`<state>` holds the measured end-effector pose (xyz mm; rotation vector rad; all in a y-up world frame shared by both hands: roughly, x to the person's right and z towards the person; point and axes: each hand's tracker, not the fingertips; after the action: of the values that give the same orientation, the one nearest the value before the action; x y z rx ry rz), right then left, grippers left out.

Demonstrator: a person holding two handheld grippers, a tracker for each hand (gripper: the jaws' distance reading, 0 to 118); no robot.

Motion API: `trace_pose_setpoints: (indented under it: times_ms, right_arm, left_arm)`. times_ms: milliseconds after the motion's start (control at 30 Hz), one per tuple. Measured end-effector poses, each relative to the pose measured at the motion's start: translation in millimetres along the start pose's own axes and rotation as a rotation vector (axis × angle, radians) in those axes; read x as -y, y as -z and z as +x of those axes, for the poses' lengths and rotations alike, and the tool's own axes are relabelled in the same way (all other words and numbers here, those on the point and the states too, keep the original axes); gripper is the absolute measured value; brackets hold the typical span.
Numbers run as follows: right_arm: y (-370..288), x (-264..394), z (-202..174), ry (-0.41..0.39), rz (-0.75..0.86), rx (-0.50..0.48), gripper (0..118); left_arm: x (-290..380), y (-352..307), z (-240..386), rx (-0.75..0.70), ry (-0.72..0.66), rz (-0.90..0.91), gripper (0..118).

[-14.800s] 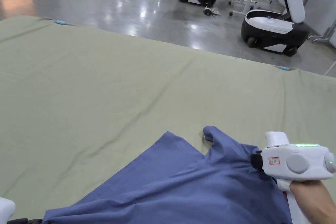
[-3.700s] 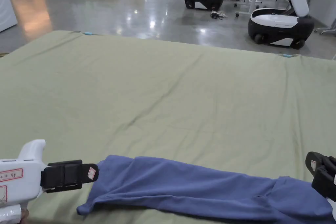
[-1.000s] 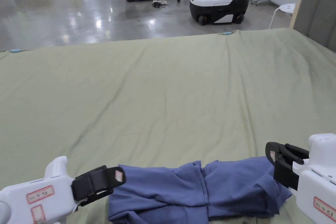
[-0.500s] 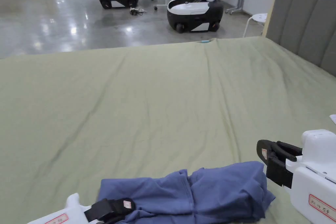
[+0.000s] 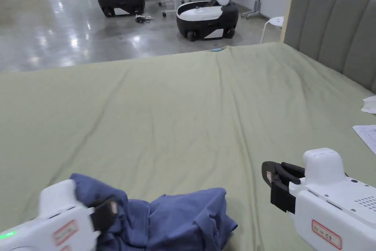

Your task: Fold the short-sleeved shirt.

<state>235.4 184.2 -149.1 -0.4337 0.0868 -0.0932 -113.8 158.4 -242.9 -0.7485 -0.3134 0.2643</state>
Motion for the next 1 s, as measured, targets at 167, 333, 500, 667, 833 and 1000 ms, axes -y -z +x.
trace_pose_setpoints:
  times_ms: [167,333,500,667,833,1000]
  right_arm:
    - [-2,5,7,-0.013,-0.013,0.009,3]
    - [-4,9,21,0.002,-0.022,0.004,3]
    - [-5,9,35,0.013,-0.025,0.003,3]
    - [-4,10,41,0.017,-0.038,0.001,3]
    - [6,16,41,-0.009,-0.106,-0.045,3]
    - [18,23,42,-0.042,-0.217,-0.126,3]
  left_arm:
    - [33,65,106,0.012,0.144,-0.054,10]
    - [61,119,126,0.026,0.176,-0.190,79]
    - [30,64,113,0.246,0.057,-0.064,96]
    - [4,33,73,0.261,-0.102,0.023,84]
    - [28,87,86,0.369,-0.169,-0.151,15]
    - [64,145,113,0.359,-0.156,-0.278,15]
